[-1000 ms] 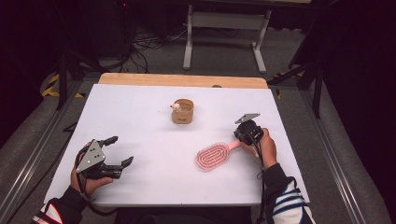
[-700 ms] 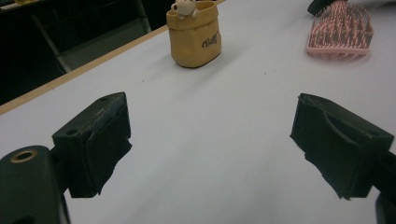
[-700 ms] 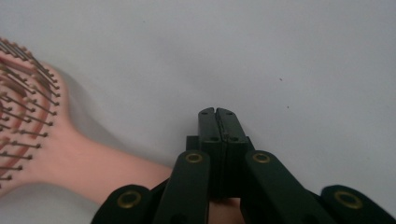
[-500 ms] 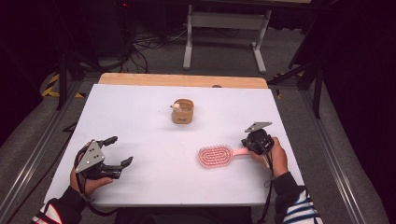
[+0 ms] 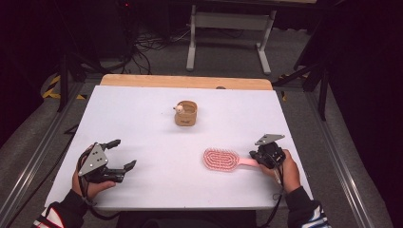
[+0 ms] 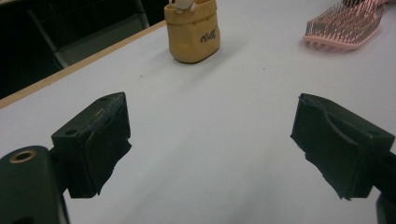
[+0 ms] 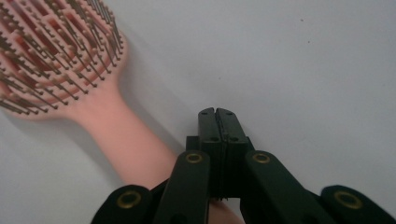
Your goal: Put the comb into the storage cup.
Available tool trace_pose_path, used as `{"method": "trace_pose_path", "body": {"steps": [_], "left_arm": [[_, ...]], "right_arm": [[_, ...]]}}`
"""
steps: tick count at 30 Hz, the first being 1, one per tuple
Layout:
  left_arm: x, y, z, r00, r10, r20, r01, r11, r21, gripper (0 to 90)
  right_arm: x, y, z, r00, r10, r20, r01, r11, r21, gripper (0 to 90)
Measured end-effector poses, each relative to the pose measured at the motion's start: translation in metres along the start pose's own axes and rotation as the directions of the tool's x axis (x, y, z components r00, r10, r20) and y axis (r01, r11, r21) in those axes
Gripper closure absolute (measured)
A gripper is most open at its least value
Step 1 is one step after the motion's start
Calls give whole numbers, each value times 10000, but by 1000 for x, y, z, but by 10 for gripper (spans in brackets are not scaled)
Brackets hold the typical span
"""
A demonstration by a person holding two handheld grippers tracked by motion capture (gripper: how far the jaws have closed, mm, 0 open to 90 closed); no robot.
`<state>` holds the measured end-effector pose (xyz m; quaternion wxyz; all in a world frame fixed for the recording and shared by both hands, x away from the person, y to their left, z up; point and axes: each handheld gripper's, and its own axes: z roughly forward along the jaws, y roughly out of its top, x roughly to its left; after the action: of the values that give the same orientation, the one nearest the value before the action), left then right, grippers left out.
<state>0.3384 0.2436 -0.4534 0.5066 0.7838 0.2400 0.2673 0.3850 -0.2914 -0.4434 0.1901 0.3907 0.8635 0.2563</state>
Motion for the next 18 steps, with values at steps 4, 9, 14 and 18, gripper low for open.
{"method": "trace_pose_path", "body": {"steps": [4, 9, 14, 18], "left_arm": [[-1, 0, 1, 10000, -7, 26, 7, 10000, 10, 127], [-2, 1, 3, 9999, 44, 95, -45, 9999, 97, 126], [-1, 0, 4, 9999, 38, 108, -39, 9999, 136, 126], [-2, 0, 3, 9999, 23, 134, -24, 9999, 126, 126]], "right_arm": [[5, -6, -6, 9999, -74, -91, 74, 10000, 9, 900], [9, -11, -10, 9995, -203, -255, 203, 9998, 26, 900], [13, -14, -14, 9986, -309, -418, 313, 9995, 78, 900], [16, -16, -16, 9980, -390, -490, 396, 9991, 117, 900]]}}
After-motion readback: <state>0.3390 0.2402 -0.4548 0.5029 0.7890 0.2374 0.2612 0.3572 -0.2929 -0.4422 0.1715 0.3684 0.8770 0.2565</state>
